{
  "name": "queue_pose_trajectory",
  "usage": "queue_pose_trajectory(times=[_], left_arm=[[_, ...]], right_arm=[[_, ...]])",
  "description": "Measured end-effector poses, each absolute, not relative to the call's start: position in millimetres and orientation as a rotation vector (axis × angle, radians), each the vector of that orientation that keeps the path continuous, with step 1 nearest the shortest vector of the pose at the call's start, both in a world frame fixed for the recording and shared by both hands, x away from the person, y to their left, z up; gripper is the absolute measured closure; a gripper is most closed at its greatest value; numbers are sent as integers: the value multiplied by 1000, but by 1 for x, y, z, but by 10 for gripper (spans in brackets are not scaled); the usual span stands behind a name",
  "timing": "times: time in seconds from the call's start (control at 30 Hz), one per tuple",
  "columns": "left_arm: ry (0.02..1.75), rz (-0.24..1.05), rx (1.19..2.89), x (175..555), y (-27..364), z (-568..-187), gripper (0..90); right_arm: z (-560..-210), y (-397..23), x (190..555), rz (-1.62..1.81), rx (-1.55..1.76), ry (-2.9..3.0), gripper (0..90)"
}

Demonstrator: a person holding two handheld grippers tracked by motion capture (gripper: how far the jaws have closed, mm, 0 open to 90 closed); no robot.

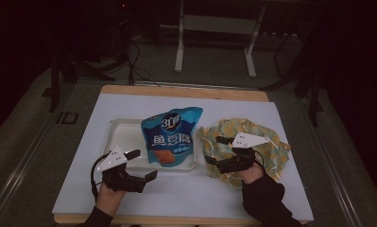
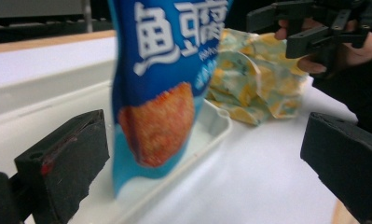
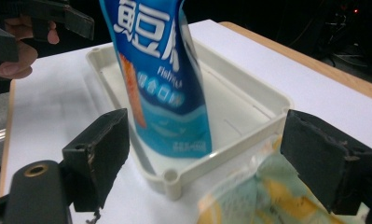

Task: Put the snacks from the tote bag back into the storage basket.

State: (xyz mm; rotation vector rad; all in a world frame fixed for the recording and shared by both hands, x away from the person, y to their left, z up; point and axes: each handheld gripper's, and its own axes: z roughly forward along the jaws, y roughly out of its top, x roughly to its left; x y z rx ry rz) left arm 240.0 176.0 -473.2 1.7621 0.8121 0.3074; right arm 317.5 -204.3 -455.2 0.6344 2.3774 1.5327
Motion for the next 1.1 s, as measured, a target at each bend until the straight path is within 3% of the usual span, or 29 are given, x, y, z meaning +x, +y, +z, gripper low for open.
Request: queue_pose_trajectory(times=[0.43, 0.7, 1.1], left_arm=[[712, 305, 1773, 222, 169, -471, 15], [631, 208, 1791, 222, 154, -473, 15], [549, 177, 1861, 225, 128, -481, 15]], right_arm=[[-463, -226, 294, 1500, 624, 2373, 155], [-465, -247, 282, 1494, 661, 2348, 155], [-465, -273, 268, 1494, 718, 2299, 154]])
